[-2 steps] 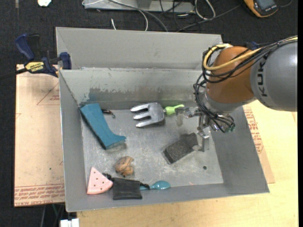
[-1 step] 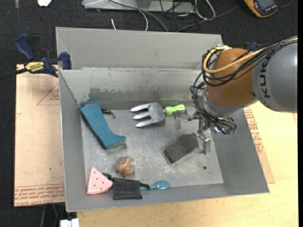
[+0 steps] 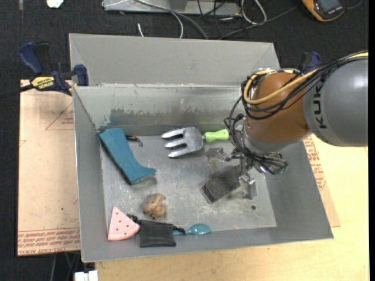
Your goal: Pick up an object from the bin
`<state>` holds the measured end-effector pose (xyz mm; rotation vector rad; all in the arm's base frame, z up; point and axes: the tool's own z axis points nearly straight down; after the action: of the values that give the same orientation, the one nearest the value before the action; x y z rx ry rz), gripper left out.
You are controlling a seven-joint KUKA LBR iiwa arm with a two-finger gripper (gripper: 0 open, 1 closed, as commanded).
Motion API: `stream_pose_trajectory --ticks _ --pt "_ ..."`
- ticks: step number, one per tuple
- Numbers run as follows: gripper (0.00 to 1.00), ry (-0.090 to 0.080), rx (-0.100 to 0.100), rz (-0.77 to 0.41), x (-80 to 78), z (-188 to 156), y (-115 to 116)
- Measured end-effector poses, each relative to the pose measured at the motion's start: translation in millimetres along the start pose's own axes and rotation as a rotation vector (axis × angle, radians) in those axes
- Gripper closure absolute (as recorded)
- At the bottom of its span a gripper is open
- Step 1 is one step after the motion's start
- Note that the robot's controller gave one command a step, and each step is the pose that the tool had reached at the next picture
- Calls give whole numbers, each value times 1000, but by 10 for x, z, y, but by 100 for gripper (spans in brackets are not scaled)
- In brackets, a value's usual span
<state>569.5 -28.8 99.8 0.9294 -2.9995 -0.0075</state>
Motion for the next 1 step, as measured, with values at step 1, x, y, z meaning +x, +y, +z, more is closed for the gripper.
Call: stream_pose_trajectory --ticks 1 --pt "0 -7 7 -174 24 309 -169"
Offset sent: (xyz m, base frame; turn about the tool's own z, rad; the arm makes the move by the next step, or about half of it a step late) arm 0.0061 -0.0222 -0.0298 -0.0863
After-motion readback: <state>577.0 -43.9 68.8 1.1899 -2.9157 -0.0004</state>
